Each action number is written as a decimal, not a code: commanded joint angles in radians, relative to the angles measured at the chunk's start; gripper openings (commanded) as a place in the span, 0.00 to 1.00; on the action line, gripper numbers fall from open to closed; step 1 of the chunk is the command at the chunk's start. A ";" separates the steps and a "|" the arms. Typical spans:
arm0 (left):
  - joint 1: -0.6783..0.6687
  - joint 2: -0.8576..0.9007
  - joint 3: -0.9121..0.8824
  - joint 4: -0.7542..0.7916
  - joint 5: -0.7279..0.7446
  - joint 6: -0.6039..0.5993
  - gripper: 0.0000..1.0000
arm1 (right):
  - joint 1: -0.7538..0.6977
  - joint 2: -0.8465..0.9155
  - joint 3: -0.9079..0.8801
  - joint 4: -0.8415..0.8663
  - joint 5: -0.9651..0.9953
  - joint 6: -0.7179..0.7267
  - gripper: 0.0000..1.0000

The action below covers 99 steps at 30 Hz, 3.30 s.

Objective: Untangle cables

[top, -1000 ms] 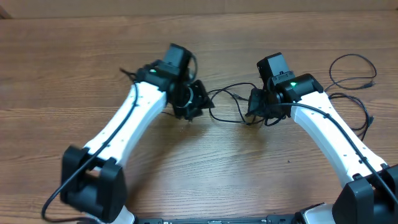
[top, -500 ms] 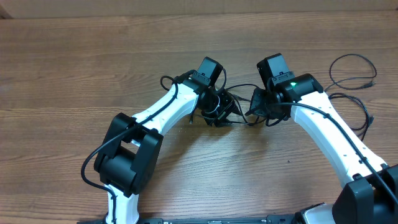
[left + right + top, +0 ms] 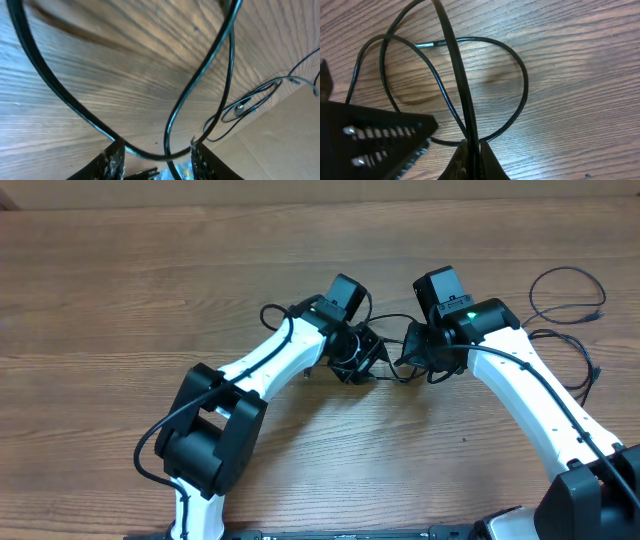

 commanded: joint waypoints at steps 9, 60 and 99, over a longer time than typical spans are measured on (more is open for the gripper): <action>-0.016 0.012 0.003 -0.008 0.015 -0.033 0.36 | -0.003 0.002 0.024 -0.005 0.018 0.007 0.04; -0.100 0.013 0.003 -0.042 -0.227 -0.047 0.35 | -0.003 0.001 0.024 -0.018 0.018 0.006 0.04; 0.427 -0.558 0.003 -0.380 -0.221 0.841 0.04 | -0.004 0.001 0.024 -0.077 0.150 0.003 0.04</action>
